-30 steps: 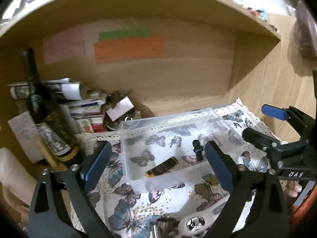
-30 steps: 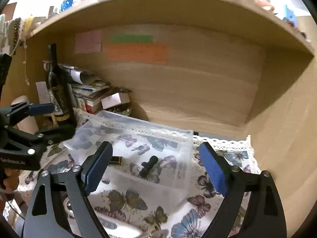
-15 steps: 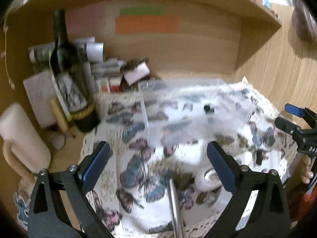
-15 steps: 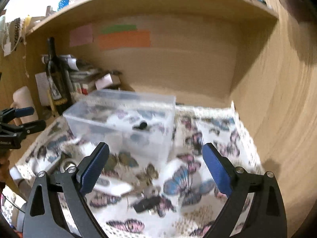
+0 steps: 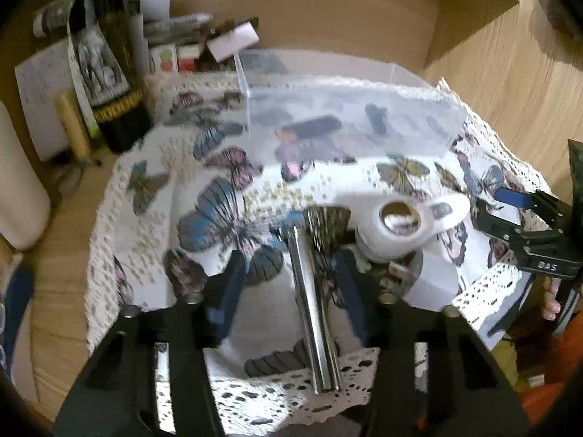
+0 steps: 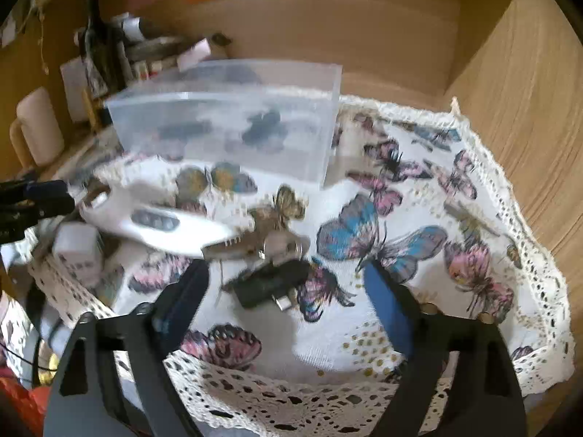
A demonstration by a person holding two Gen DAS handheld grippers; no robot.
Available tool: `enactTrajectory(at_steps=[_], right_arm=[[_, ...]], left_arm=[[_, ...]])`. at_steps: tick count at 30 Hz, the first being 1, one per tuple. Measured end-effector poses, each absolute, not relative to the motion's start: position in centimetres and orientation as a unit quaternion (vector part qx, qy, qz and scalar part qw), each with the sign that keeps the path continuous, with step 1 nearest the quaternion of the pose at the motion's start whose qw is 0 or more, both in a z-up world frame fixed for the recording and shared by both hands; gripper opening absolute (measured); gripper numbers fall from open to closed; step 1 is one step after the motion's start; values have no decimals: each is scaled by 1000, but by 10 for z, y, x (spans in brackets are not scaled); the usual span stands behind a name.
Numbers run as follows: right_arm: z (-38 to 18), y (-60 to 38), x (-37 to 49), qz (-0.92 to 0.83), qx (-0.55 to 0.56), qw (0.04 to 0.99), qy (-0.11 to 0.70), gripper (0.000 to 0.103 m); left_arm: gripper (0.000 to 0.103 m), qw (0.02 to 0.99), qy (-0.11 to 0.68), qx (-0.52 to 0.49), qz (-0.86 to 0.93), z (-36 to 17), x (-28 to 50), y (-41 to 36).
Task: Organize rigid objects
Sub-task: 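Grasp the silver metal tube with the left tool while the right tool grasps a black adapter, then lower the tube and black adapter into the clear box and open both tools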
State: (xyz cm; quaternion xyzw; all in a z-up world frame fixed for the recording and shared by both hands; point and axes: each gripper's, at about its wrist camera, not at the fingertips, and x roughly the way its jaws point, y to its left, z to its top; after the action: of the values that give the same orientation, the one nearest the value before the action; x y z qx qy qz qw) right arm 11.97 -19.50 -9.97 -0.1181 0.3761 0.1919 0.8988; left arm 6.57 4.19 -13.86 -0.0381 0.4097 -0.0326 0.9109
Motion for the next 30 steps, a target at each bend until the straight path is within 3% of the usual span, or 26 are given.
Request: enactTrajectory(at_steps=[8,11,30], right_arm=[[-107,-199,123,210,-118,896,374,58],[-106,-199,124,216,-116,897,368,42],[-49,-212,122,181,-78,937,288,42]], left_arm=[[22,914,404,-28,-34,-149,64,34],[15,914,402,-34,-31,-149,66,37],[15,940,339,-45,-4,-97,62,58]])
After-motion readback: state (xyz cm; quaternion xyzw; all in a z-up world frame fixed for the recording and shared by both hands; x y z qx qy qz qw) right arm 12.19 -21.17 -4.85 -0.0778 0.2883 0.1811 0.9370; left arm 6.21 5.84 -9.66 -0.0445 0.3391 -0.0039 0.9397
